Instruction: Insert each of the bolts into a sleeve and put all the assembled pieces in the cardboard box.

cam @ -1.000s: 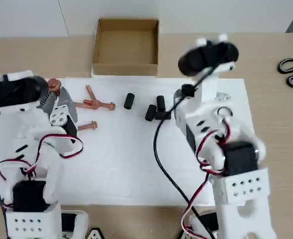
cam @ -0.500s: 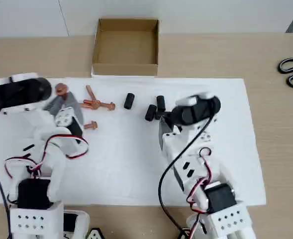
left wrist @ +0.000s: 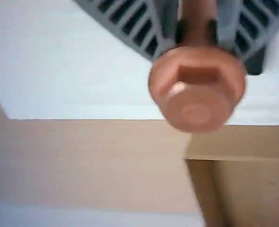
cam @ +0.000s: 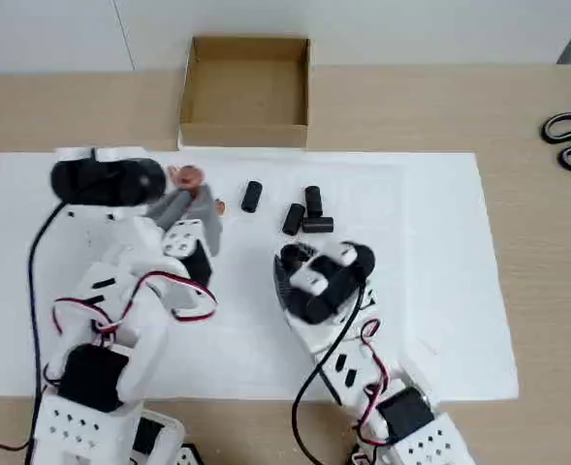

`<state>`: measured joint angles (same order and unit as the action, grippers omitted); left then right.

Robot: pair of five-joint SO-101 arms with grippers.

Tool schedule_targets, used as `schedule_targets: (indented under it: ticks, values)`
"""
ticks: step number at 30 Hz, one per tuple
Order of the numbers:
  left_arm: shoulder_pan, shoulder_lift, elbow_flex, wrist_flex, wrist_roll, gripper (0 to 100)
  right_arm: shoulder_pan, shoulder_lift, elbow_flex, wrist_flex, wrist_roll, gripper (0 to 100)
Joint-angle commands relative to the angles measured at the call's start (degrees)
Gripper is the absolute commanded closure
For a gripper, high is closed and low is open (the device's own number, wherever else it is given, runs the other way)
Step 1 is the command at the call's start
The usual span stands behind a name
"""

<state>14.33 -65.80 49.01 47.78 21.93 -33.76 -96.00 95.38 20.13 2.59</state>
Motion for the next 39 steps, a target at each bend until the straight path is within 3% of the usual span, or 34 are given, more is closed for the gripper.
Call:
schedule_targets:
  ticks: [1, 7, 11, 18, 26, 39]
  values:
    - [3.2, -1.2, 0.7, -3.3, 0.3, 99, -0.1, -4.9, 1.3, -0.8, 0.8, 99.5]
    - [8.1, -1.3, 4.4, -8.2, 0.3, 99, -0.1, -6.5, 1.1, 1.5, 0.6, 99.5]
    - [9.8, -1.7, 5.0, -8.6, 0.2, 99, -0.2, -6.5, 1.1, 1.5, -3.7, 99.5]
    - [9.8, -1.8, 3.5, -8.4, 0.1, 99, -0.3, -6.6, 0.4, 1.6, -4.3, 99.5]
    - [9.8, -1.8, 0.0, -5.6, 0.1, 99, 2.1, -6.5, -6.1, 14.2, -4.6, 99.5]
    - [10.1, -1.8, 0.5, -5.8, 0.0, 99, 5.9, -7.0, 1.1, 13.1, -4.2, 99.5]
